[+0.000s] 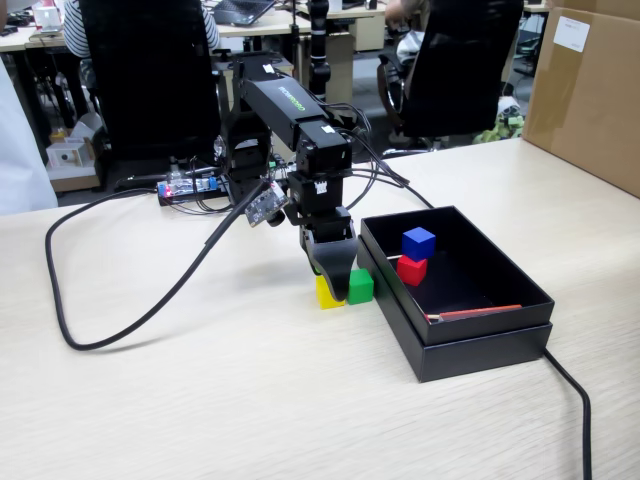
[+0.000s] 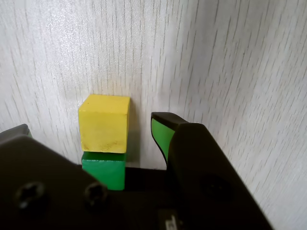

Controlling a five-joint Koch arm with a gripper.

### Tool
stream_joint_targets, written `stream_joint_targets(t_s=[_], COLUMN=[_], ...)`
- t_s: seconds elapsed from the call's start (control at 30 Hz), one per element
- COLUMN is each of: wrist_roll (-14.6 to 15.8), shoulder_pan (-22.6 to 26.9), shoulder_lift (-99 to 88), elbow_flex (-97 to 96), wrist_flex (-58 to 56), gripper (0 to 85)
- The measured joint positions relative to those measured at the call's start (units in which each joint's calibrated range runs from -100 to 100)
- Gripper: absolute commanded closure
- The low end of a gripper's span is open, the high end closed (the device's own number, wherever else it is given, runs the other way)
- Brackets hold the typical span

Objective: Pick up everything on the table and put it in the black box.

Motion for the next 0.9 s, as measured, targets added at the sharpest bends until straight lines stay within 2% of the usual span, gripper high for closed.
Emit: stream_joint_targets(t_s=[0.27,0.4,0.6,0.7,0.73,0.9], wrist_roll=[0.0,0.0,0.0,0.0,0.0,-0.3], shoulder_pan=[-0.3,-0.5,-0.7,-0.9,-1.1,-2.1], shoulder_lift=[4.4,7.5,8.7,8.5,8.5,4.0], elbow_flex=[1.3,4.2,4.8,4.8,4.8,4.7], wrist_flex=[0.0,0.1,0.8,0.8,0.8,1.9], gripper=[43.9,57.2,57.7,73.3,75.3,75.3])
